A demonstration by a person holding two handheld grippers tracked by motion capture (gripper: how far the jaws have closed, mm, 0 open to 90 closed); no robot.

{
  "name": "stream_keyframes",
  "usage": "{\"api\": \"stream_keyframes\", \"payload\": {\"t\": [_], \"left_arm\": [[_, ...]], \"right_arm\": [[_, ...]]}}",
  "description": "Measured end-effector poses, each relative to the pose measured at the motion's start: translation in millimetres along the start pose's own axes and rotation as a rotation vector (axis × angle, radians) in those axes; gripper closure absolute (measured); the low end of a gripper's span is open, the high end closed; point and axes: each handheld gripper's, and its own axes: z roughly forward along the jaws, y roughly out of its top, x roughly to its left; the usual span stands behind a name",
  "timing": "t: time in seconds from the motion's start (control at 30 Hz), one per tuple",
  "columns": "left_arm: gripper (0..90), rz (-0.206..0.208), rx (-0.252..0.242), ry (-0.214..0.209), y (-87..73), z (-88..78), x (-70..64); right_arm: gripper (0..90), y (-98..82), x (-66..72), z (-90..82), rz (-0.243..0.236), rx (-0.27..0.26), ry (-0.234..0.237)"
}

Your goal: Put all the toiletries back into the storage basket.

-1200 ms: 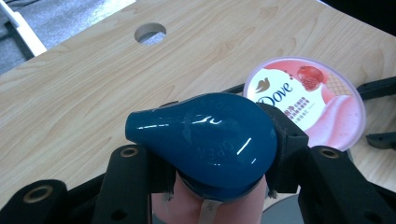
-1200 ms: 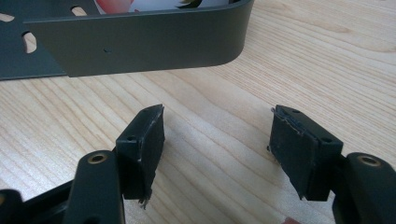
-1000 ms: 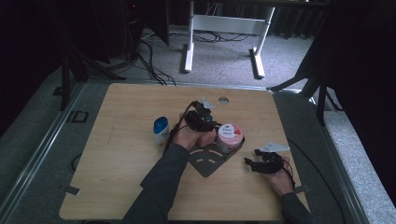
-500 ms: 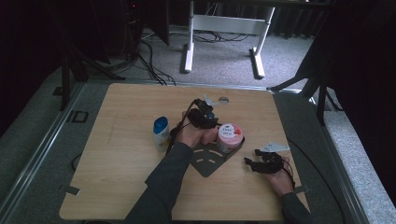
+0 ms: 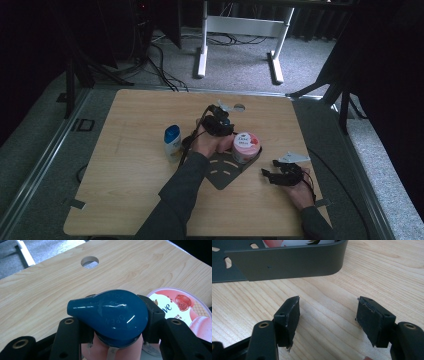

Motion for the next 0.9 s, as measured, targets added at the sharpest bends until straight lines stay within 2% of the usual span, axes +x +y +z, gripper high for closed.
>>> {"api": "stream_keyframes", "payload": {"t": [0.47, 0.53, 0.63, 0.77, 0.9], "left_arm": [[52.2, -0.005, -0.009, 0.004, -2.3, 0.2, -1.1], [51.8, -0.006, -0.008, -0.007, -3.3, -0.2, 0.1], [48.0, -0.021, 0.002, -0.026, -5.1, 0.3, 2.2], [42.5, -0.007, 0.003, -0.018, -7.8, -0.5, 1.4], [39.8, -0.024, -0.003, -0.029, -12.9, -4.6, 4.7]], "right_arm": [[35.0, 0.0, 0.1, 0.0, 0.0, 0.0, 0.0], [35.0, 0.0, 0.0, 0.0, 0.0, 0.0, 0.0], [34.9, 0.0, 0.0, 0.0, 0.0, 0.0, 0.0], [35.0, 0.0, 0.0, 0.0, 0.0, 0.0, 0.0], [35.0, 0.0, 0.0, 0.0, 0.0, 0.0, 0.0]]}}
